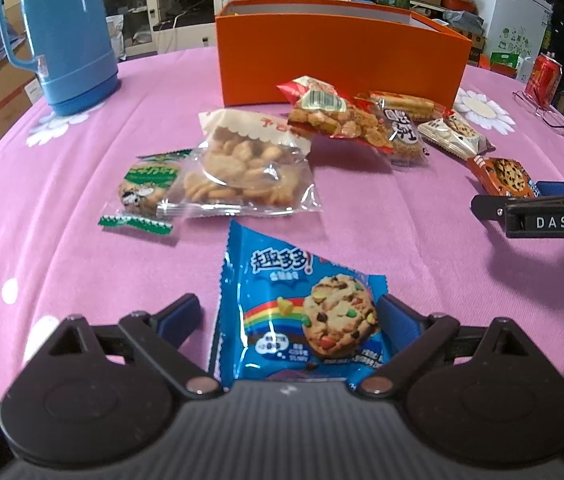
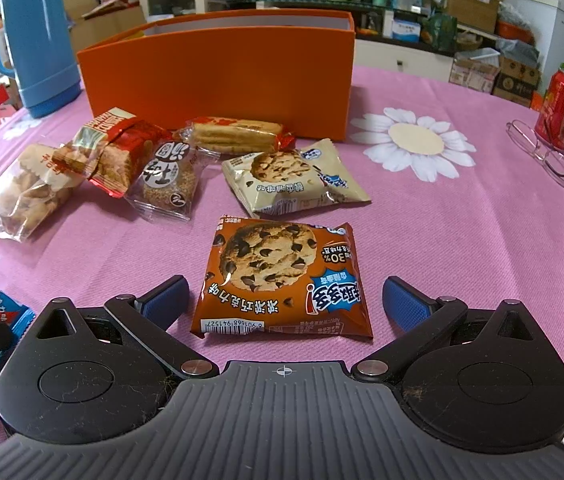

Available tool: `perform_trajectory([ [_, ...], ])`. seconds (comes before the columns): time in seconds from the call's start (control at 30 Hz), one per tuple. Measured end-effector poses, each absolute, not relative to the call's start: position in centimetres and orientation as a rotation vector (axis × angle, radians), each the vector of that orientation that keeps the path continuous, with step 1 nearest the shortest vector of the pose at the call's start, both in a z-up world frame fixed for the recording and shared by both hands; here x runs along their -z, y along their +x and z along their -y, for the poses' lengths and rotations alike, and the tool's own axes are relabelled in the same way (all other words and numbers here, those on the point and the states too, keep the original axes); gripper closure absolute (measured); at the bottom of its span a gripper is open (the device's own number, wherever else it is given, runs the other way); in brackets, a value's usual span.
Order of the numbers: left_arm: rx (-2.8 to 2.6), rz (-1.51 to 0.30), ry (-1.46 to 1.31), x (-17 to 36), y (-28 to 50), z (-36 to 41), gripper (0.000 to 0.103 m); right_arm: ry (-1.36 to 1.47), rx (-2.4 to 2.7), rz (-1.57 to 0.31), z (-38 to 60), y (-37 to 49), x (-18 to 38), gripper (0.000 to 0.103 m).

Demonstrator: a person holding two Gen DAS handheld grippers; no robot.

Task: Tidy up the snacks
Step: 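Lower and grasp the orange cookie packet with the right tool while the left grasps the rainbow packet, then carry both held packets over the orange box and open both tools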

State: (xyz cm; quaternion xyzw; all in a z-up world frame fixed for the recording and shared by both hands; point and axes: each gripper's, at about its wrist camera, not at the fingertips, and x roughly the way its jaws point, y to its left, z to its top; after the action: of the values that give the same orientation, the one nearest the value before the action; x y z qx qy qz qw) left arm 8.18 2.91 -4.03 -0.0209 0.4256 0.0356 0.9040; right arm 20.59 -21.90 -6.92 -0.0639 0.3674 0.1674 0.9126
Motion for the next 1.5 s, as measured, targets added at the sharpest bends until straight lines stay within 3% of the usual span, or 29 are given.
perform_trajectory([
  [0.5,-0.055,-0.871,-0.015,4.3,8.1,-1.9,0.004,-0.128,-0.338,-0.75,21.7,20.4,6.9,0.005],
  [0.57,-0.045,-0.86,-0.016,4.3,8.1,-1.7,0.006,-0.128,-0.341,-0.743,21.6,20.3,7.0,0.005],
  [0.63,-0.032,-0.849,-0.021,4.2,8.1,-1.8,0.016,-0.128,-0.348,-0.736,21.5,20.3,7.0,0.005],
  [0.67,-0.021,-0.84,-0.021,4.1,8.0,-1.9,0.023,-0.127,-0.353,-0.735,21.5,20.3,7.0,0.007],
  [0.7,-0.012,-0.832,-0.017,3.9,7.9,-1.9,0.037,-0.128,-0.356,-0.726,21.5,20.2,6.9,0.022],
  [0.73,-0.001,-0.833,-0.017,3.7,8.0,-2.0,0.041,-0.13,-0.363,-0.711,21.6,20.1,6.6,0.04],
  [0.8,0.006,-0.838,-0.025,3.5,8.0,-2.3,0.045,-0.089,-0.384,-0.711,22.1,20.1,6.3,0.054],
  [0.93,0.001,-0.841,-0.086,3.1,7.7,-3.1,0.046,-0.022,-0.403,-0.718,22.7,20.0,6.0,0.059],
  [1.17,-0.007,-0.744,-0.095,-0.4,7.7,-4.3,0.046,0.05,-0.437,-0.615,23.1,18.2,3.0,0.059],
  [1.3,0.012,-0.669,-0.119,-3.7,11.5,-5.7,0.046,0.08,-0.462,-0.531,23.1,19.0,-0.4,0.059],
  [1.5,-0.003,-0.555,-0.13,-8.2,21.5,-6.9,0.046,0.039,-0.451,-0.414,21.3,27.0,-5.5,0.058],
])
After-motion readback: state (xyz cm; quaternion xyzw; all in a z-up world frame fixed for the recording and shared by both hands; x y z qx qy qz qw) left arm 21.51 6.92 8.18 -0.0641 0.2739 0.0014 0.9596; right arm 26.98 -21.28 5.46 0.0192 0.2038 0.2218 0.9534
